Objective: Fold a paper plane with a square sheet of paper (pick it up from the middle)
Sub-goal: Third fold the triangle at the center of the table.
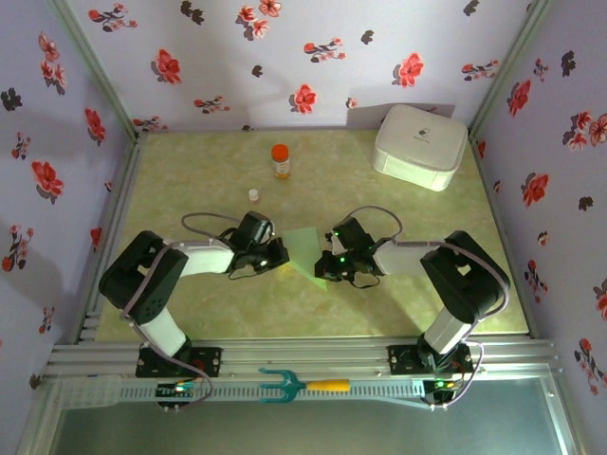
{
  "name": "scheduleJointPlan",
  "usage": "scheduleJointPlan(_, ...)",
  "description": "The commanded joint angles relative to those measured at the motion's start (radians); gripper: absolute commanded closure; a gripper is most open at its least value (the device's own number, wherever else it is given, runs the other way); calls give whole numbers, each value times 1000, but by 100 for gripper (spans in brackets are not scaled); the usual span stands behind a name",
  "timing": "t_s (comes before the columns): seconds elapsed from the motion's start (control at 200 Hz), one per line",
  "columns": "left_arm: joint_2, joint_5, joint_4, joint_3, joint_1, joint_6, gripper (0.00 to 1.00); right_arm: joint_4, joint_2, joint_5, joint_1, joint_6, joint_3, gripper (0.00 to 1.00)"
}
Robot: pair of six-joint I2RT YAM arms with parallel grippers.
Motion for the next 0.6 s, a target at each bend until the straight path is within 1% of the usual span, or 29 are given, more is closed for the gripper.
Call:
scheduleJointPlan(0.0, -29, -77, -109, -10, 24, 30, 100, -112, -19, 78, -16, -28, -36, 100)
scheduleJointPlan(0.11, -90, -77, -89, -33, 23, 23, 100, -184, -68, 110, -28, -85, -21, 100)
scheduleJointPlan(0.19, -142, -80, -78, -45, 18, 19, 100, -195, -118, 103, -37, -104, -20, 99)
scheduleJointPlan(0.29, -195, -88, -73, -52, 17, 20, 100, -212, -184, 109, -41, -133, -4, 91)
scheduleJointPlan(0.365, -214, -90, -63, -51, 14, 18, 100, -268, -220, 205, -40, -153, 19, 76)
scheduleJointPlan(0.42, -218, -90, -55, -49, 13, 15, 98, -288, -224, 267, -42, -169, 28, 68)
scheduleJointPlan(0.49, -210, -82, -43, -48, 11, 10, 95, -283, -201, 250, -51, -173, 48, 64)
scheduleJointPlan(0.595, -194, -64, -24, -44, 11, 1, 88, -253, -152, 190, -51, -165, 72, 62)
